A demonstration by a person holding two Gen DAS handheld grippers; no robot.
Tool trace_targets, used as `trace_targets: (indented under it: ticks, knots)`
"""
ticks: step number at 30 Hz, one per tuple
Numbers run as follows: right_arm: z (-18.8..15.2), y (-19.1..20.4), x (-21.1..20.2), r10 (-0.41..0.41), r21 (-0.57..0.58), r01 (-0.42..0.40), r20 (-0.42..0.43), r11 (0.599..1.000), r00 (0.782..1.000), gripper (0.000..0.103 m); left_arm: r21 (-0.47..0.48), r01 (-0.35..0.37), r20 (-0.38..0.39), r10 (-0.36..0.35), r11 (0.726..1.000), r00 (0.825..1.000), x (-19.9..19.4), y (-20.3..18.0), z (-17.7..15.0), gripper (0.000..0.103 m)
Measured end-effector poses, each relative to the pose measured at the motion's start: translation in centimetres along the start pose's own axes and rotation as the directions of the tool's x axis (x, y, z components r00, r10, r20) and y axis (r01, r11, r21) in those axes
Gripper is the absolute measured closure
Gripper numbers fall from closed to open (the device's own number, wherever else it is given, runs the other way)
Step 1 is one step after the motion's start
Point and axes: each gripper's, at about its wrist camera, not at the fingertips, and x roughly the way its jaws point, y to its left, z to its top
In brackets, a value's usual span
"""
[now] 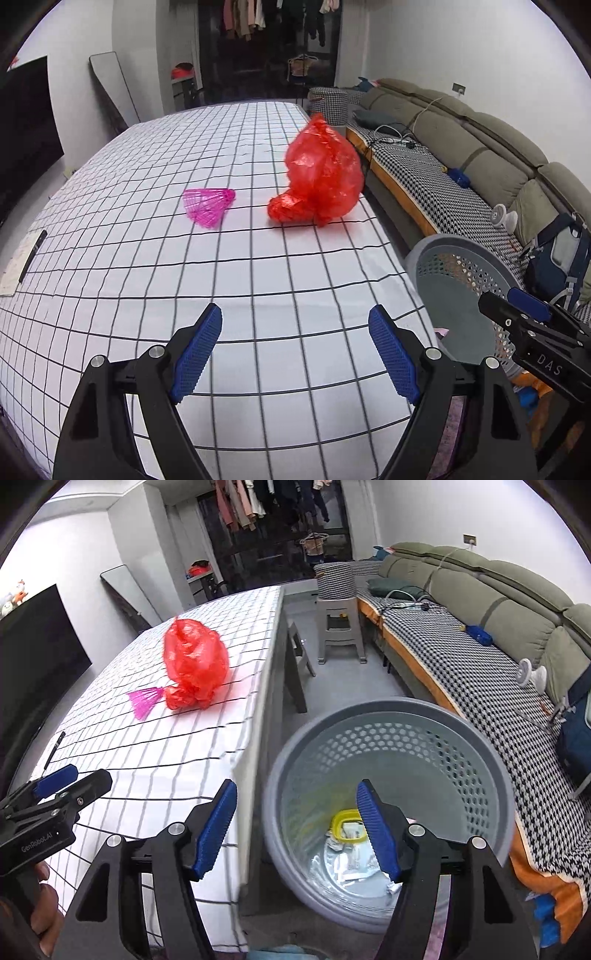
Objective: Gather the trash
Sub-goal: 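Move both open grippers from the basket toward the red bag and shuttlecock, then grasp the red plastic bag with the right gripper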
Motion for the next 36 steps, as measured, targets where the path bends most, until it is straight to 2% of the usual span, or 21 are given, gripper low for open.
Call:
trace_targets:
  ticks: [5,16,19,27,36]
  knots:
    - [1.5,2.5,2.1,0.013,-0.041,-0.013,-0.018,0.999,1.000,0.038,-0.045,-0.023,-0.002,0.023,0.999,1.000,0.2,3.0,0.1,0.023]
    - [7.7,9.9,7.5,0.049,-0.142,-0.049,-0.005,0.989,0.999,0.038,-0.110,-0.109,0.017,0.111,0.988,0.994,0.9,9.4,2.5,0.023]
    - [9.2,10.9,8.6,0.035,-0.159,-0.034,0.001,0.987,0.999,0.030,-0.131,-0.115,0.019,0.118,0.985,0.993,1.4,10.6,3.3,0.023]
    - [12.3,12.5,12.2,-0.016,-0.199,0.013,-0.016,0.980,1.000,0.020,-0.175,-0.121,-0.003,0.123,0.977,0.992,3.5,13.0,4.8,0.023]
    - [12.7,14.1,16.0,-0.084,-0.245,0.067,-0.058,0.967,0.995,0.020,-0.203,-0.124,-0.030,0.121,0.971,0.992,4.7,14.4,4.3,0.023]
